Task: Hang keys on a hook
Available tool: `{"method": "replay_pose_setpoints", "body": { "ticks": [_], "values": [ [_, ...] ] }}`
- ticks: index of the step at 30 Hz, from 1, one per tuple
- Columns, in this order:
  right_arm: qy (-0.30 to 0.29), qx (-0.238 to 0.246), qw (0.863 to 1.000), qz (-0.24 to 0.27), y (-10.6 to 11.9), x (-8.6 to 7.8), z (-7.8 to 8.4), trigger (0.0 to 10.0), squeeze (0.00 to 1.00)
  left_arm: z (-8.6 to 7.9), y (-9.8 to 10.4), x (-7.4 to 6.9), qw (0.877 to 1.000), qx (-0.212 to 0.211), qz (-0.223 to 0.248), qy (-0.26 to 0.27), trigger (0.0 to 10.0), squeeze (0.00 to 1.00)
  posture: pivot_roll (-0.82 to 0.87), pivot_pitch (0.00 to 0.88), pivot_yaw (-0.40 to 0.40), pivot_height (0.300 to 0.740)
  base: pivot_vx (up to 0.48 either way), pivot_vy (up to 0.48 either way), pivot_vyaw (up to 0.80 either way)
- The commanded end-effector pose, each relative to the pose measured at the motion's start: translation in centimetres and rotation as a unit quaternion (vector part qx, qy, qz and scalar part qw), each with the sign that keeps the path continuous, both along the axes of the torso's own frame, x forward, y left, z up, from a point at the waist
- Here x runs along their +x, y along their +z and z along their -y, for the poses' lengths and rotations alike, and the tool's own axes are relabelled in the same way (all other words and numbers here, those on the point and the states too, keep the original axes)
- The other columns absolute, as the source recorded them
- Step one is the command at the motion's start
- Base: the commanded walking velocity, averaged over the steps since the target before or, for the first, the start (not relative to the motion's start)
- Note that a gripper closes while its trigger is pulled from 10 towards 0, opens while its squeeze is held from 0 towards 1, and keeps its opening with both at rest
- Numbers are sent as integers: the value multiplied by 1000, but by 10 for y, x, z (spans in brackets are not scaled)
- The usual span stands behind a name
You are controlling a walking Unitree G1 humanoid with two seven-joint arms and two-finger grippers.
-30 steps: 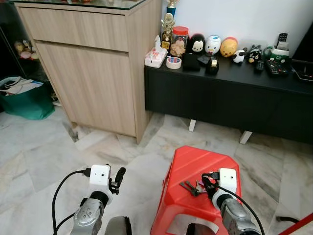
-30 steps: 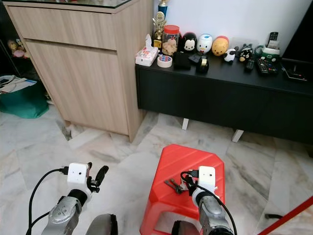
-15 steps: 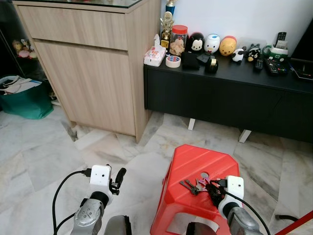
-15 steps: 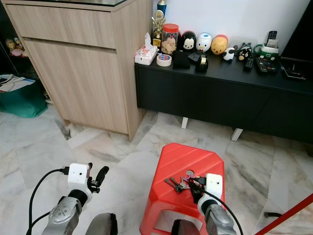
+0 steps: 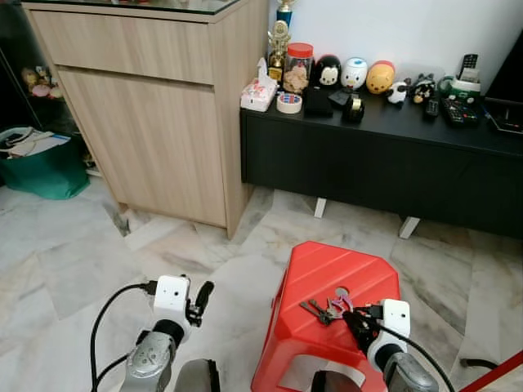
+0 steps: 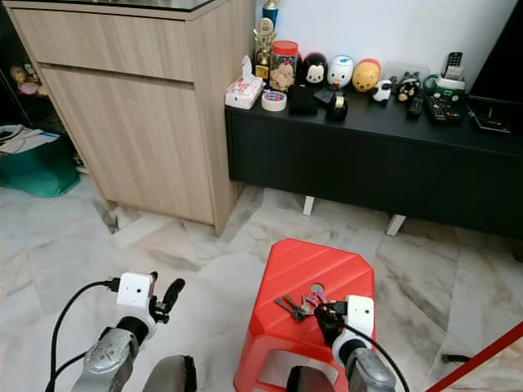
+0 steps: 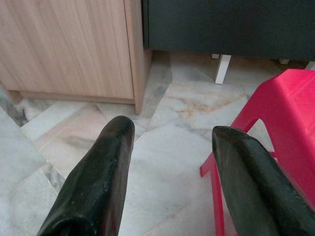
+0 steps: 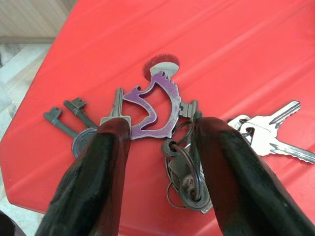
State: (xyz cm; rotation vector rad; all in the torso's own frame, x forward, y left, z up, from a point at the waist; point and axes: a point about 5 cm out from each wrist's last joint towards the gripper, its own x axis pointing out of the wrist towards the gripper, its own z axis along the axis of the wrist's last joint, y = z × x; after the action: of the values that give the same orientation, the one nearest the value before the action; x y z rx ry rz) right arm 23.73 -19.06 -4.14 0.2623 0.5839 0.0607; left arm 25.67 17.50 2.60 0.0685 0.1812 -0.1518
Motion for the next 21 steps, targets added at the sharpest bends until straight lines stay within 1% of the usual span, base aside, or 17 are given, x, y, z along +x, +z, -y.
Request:
{"method": "replay_pose_setpoints", "body": {
  "ticks": [1,7,13,21],
  "values": [
    [-4,-5,1000,-10,-1,-1,4,10000,0,-1,-2,-3,1000,5,-1,-3,10000,0,64,0,-64,610,0,0,0],
    [-5,-4,1000,-12,-2,-2,4,10000,0,-1,-1,-2,1000,5,-1,-3,10000,0,65,0,-64,610,0,0,0],
    [-16,-5,1000,-24,-5,-7,6,10000,0,0,-1,-2,1000,5,-1,-4,10000,0,64,0,-63,610,0,0,0],
    [-8,-1,999,-33,-8,-9,0,10000,0,-1,-1,-2,1000,6,-2,-4,10000,0,66,0,-61,610,0,0,0]
  ]
}}
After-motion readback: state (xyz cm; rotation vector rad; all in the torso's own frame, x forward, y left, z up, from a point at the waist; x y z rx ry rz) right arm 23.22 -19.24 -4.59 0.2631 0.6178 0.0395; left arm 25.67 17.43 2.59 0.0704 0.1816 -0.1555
